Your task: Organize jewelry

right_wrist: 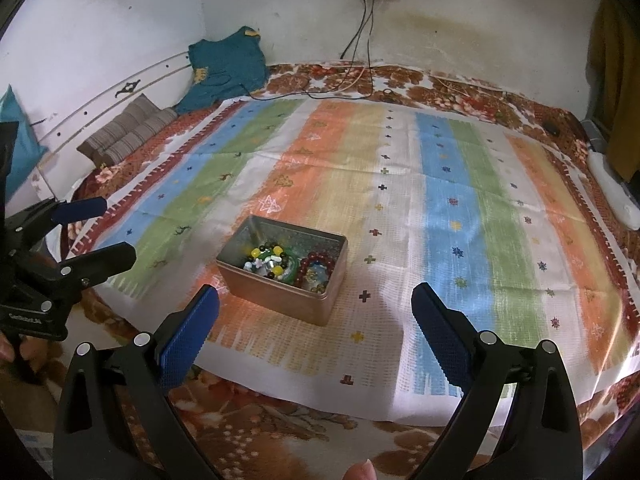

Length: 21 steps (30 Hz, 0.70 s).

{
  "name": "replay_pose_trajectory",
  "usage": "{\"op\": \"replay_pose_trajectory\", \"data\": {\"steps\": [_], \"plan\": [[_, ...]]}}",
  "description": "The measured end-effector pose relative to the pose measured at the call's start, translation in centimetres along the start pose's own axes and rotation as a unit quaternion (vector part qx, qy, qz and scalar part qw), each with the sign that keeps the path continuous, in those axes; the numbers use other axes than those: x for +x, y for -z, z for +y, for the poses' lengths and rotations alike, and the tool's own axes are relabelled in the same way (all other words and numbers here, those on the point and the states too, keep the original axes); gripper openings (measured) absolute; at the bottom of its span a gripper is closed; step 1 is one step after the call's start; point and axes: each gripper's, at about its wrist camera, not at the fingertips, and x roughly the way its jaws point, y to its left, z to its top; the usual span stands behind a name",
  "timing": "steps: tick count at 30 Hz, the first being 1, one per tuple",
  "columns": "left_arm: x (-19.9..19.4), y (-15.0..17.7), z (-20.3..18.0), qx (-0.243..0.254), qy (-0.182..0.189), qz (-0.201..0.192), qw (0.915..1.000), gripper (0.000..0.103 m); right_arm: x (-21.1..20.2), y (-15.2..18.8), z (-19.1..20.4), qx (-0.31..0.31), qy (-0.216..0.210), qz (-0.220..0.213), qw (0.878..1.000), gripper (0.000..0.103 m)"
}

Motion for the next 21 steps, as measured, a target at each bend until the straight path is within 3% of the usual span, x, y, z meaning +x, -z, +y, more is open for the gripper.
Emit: {"op": "replay_pose_trajectory", "data": {"steps": [21], "plan": [[-0.2,-0.6,-1.3,-0.003,0.018,-0.017,0.9997,0.097,-0.4,0.3,0.0,0.007,-0.013,-0.006,1.000,0.098]]}}
